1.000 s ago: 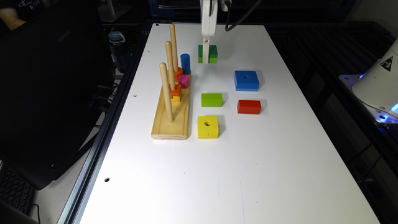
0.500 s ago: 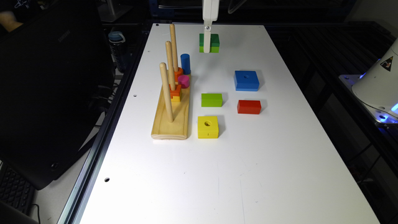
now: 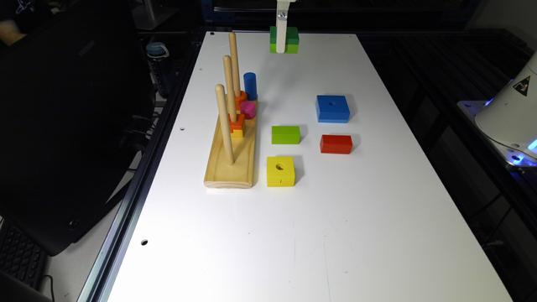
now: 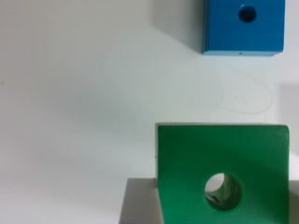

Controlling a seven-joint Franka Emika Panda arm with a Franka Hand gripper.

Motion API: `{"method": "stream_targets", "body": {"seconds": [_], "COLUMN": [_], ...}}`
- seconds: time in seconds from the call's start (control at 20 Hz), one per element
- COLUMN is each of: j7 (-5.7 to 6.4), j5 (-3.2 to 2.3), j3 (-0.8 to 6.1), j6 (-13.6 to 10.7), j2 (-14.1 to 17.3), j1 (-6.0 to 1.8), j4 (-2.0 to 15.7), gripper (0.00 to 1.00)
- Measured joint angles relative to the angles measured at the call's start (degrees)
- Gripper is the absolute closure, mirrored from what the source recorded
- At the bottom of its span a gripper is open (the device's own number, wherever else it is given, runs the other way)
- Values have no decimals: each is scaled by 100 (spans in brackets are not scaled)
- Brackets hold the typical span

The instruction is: Pick up green block.

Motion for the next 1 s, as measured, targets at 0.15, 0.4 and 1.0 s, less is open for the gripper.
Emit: {"method": "stream_targets", "body": {"seconds": [0.15, 0.4, 1.0], "j7": [-26, -44, -66], "j5": [58, 102, 167], "j3": [7, 12, 14], "j6": [-256, -424, -730], "j2": [-221, -378, -642], "j1": [0, -1, -1], "j4": [63, 65, 166], "gripper": [100, 100, 100]}}
